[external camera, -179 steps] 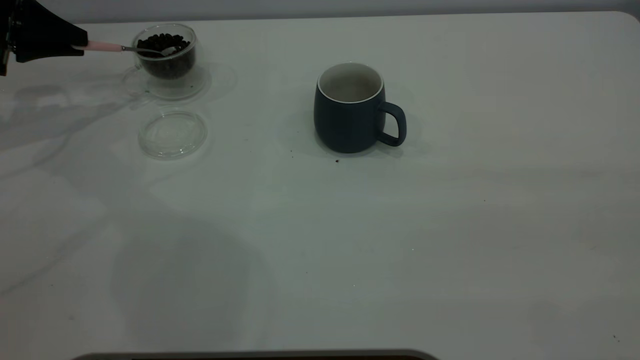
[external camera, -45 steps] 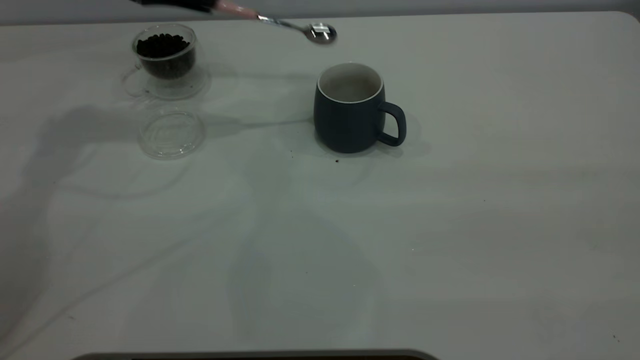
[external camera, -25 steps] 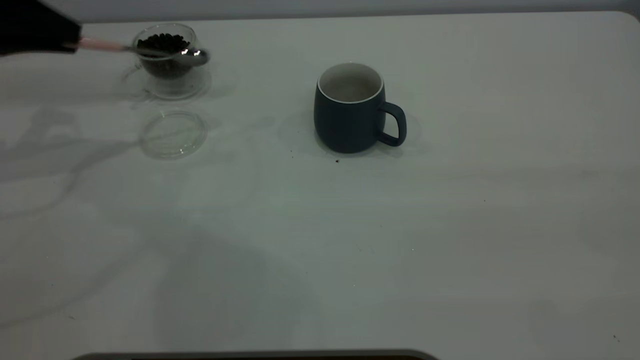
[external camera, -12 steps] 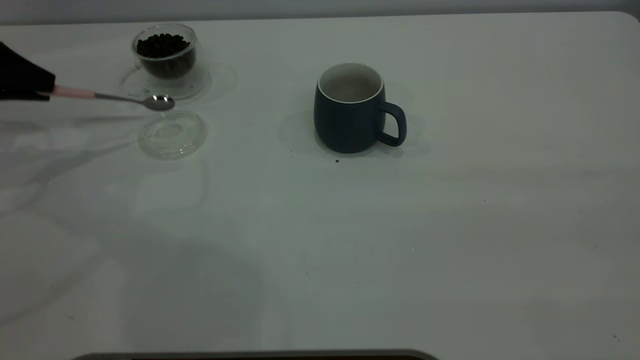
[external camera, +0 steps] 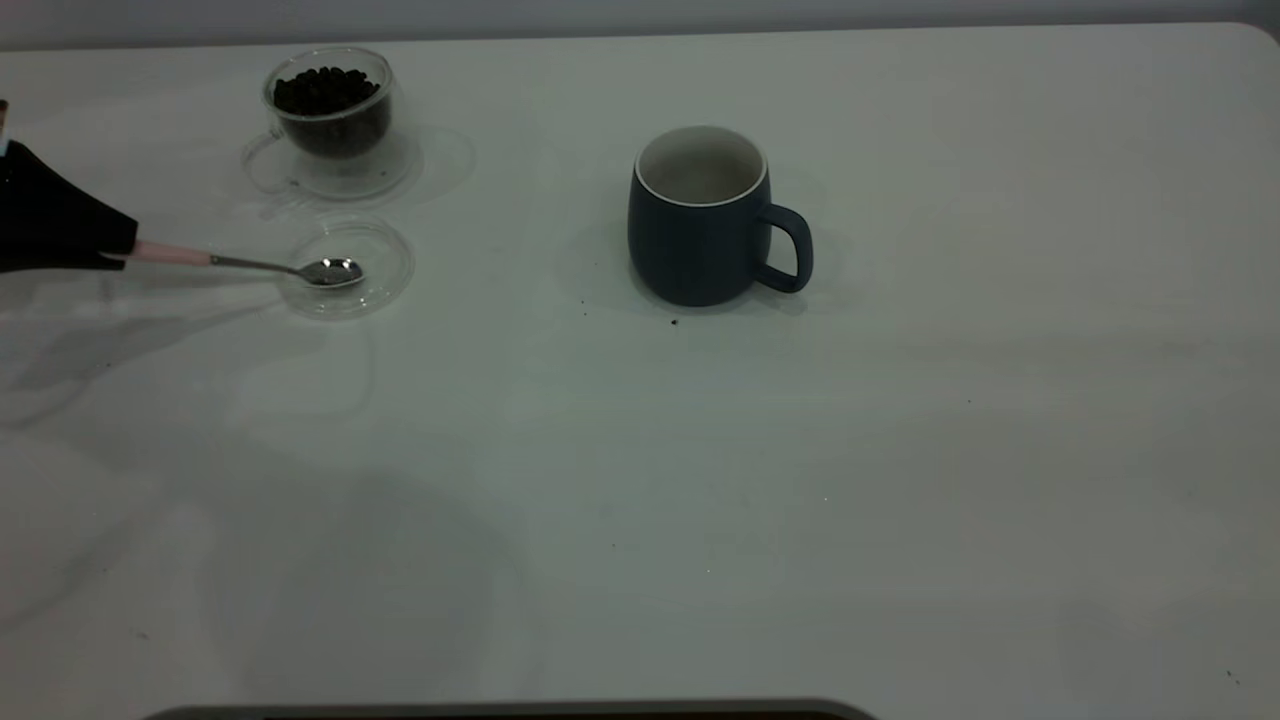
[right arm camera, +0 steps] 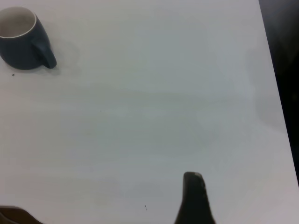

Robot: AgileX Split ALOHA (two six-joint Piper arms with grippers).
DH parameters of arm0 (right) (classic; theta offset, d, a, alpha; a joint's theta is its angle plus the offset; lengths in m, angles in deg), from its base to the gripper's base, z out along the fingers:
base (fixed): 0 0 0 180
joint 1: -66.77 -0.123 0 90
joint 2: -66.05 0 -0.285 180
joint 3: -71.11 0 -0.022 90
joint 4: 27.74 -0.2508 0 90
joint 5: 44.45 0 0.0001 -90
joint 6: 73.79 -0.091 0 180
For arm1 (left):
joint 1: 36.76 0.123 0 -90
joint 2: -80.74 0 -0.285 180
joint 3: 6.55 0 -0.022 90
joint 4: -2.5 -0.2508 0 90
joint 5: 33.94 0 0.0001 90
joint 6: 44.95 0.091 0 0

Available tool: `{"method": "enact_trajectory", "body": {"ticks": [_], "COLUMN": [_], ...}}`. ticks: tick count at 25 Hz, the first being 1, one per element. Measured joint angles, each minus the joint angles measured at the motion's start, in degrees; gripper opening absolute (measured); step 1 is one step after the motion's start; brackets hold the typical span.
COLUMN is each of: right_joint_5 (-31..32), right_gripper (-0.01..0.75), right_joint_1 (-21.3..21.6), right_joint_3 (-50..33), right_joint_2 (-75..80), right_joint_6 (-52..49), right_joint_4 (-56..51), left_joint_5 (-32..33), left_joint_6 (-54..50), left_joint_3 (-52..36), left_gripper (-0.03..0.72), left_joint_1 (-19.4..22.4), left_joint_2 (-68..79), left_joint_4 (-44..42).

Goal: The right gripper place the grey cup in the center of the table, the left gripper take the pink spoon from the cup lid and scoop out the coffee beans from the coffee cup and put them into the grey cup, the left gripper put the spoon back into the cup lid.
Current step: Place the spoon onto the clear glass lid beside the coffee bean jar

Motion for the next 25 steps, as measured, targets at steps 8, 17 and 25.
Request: {"method": "enact_trajectory", "body": {"ticks": [8,17,25], "right_joint_5": [0.00,0.00,0.00], "right_gripper": [0.590,0.590,0.590], "right_joint_1": [0.00,0.00,0.00], "right_joint_3": [0.00,0.00,0.00], "right_joint_2": [0.00,0.00,0.00], "right_joint_6": [0.00,0.00,0.00], "right_joint_4": [0.00,0.00,0.00], "left_joint_5": [0.35,0.21,-0.67], "left_joint_6": [0.25,0.27,1.26], "left_joint_3": [0.00,0.00,0.00], "left_gripper": [0.127,0.127,0.200], "left_joint_1": [-0.18,-2.17,-2.37], "left_joint_2": [1.85,3.18,3.18], "left_joint_4": [1.41,2.82,2.82]}}
